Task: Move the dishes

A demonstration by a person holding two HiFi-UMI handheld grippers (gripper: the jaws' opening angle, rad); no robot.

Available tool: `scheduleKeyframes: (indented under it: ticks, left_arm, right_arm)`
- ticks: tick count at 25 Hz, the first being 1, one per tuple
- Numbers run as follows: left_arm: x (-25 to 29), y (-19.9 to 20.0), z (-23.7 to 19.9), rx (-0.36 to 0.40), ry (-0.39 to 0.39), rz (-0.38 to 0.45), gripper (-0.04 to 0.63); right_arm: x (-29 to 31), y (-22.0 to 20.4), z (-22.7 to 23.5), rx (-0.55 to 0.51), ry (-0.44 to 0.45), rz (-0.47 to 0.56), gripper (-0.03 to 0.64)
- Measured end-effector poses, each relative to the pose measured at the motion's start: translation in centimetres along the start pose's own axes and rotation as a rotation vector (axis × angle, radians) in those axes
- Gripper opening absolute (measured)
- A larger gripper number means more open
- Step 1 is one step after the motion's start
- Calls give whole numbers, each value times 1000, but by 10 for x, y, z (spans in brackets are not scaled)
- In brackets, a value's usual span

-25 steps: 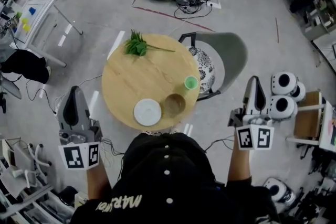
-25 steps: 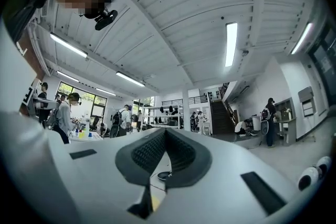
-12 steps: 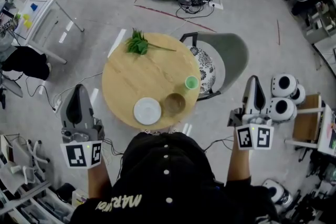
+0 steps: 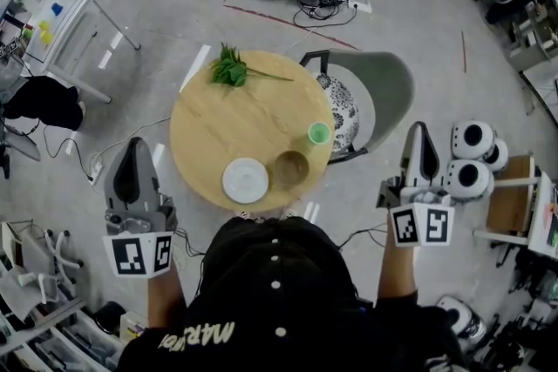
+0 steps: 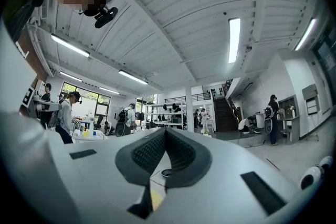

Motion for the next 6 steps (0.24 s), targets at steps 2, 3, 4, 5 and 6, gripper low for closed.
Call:
scheduleKeyframes:
  ticks: [2, 3, 4, 5, 6]
  left_arm:
    - [0, 0, 0, 0, -1, -2, 3]
    - [0, 0, 0, 1, -1, -3, 3]
    - [-1, 1, 0, 2, -1, -4, 3]
    - [-1, 1, 0, 4, -1, -5, 3]
    - [-1, 1, -1, 5, 0, -6, 3]
  right_arm:
    - [1, 0, -1, -1, 0, -4, -3]
    - [1, 0, -1, 0, 1, -6, -3]
    - [1, 0, -2, 1, 2, -7, -3]
    - [1, 0, -3, 3, 3, -8, -3]
    - [1, 0, -3, 4, 5, -9, -3]
Point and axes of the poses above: the fingertips, and each gripper's own axes: x forward along the fingers, z to its right, y out of its top, the point moved 3 cm from there along -x, backward along the fingers, and after that the axes turned 15 degrees about y, right-handed, at the moved point
